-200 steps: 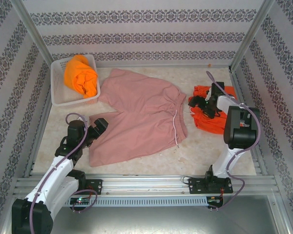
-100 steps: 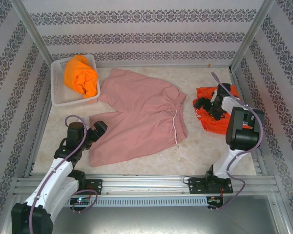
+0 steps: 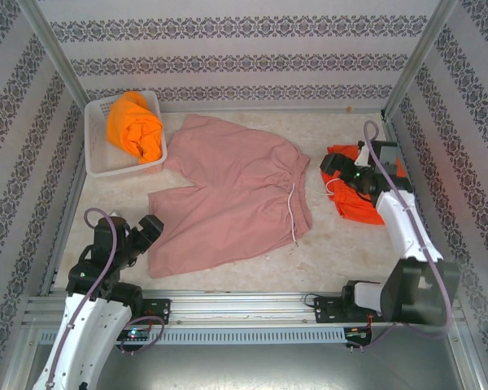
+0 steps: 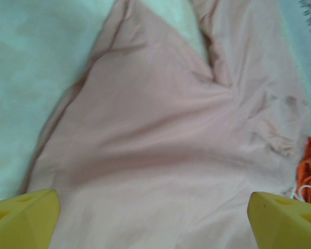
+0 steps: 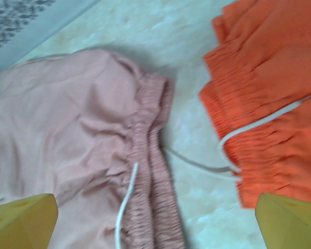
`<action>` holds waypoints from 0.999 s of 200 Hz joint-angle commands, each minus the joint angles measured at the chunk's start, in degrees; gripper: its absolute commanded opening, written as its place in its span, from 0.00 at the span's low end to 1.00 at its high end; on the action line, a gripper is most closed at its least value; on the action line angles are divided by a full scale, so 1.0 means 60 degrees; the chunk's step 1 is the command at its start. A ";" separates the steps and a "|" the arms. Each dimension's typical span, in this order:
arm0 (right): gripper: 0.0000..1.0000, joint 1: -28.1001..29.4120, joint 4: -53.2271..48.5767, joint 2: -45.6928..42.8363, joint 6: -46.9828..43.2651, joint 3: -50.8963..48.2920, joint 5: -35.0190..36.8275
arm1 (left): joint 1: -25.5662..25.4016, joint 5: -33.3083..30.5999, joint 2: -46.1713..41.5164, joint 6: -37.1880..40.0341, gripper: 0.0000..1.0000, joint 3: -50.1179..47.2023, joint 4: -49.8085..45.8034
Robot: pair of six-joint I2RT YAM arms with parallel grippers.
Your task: Fold and stack the shorts
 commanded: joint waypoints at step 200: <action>0.98 0.1122 -0.0011 -0.1137 0.1137 -0.2062 -0.0211 | -0.2010 -0.0818 0.2676 -0.1697 0.57 -0.1704 -0.0682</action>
